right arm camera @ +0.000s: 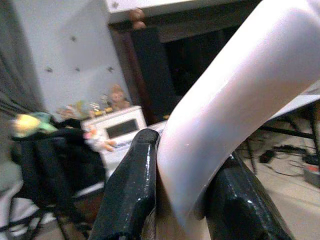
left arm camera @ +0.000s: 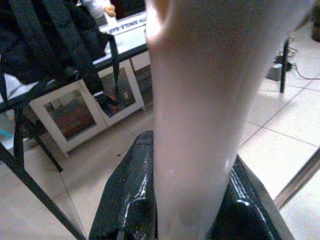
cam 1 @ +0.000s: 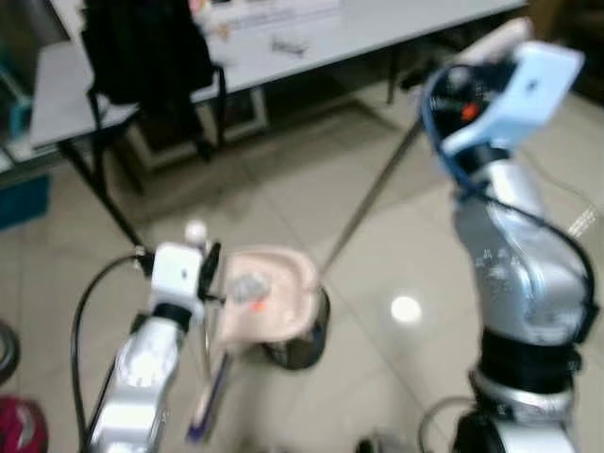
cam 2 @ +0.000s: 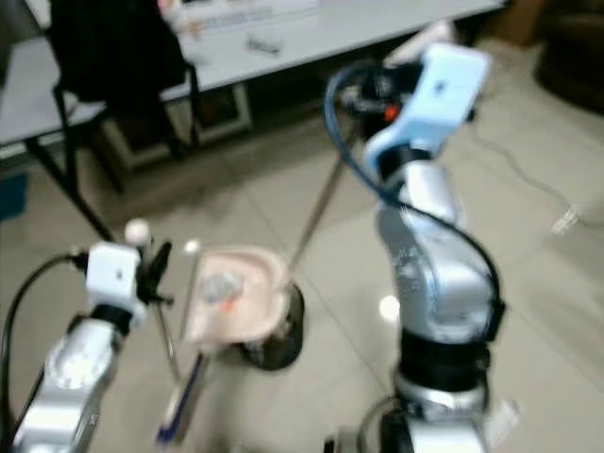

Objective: Sweep floor

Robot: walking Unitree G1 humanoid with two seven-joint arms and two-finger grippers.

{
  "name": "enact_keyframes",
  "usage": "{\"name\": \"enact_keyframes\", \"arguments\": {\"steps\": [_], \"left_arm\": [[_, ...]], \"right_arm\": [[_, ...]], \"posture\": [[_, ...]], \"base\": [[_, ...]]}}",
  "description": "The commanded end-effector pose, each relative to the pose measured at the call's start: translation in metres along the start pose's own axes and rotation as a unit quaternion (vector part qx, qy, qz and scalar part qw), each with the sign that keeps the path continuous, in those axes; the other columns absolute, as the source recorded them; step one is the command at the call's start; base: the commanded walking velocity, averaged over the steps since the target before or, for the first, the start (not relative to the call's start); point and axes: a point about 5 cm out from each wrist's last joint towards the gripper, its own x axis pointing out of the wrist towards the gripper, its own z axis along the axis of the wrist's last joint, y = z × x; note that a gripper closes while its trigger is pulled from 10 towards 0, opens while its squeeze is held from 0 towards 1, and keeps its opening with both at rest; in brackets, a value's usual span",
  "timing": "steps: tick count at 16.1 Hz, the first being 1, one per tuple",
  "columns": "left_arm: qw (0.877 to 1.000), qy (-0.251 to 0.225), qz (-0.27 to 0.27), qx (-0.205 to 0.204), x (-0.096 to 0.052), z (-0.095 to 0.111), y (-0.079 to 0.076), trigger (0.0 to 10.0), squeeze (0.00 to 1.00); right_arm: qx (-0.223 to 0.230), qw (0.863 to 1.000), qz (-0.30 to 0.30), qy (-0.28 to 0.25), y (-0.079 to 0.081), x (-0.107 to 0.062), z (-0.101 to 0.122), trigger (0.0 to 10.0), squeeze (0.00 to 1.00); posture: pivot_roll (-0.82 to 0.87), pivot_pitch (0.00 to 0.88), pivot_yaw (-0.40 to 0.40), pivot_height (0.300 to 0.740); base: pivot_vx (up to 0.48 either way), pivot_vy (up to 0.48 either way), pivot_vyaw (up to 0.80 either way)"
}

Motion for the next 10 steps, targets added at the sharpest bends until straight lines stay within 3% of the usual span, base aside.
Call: {"name": "enact_keyframes", "arguments": {"steps": [1, 10], "left_arm": [[1.000, -0.008, 0.003, 0.004, 0.000, 0.004, 0.004, 10.0, 0.00], [1.000, -0.005, 0.008, 0.002, -0.002, 0.002, 0.006, 10.0, 0.00]], "right_arm": [[0.004, 1.000, 0.001, -0.030, 0.002, 0.000, 0.010, 10.0, 0.00], [-0.008, 0.999, -0.029, -0.030, -0.013, -0.003, 0.007, 10.0, 0.00]], "posture": [[0.00, 0.070, 0.075, 0.740], [0.00, 0.069, 0.078, 0.740]], "base": [[0.000, 0.000, 0.00], [0.000, 0.000, 0.00]]}}
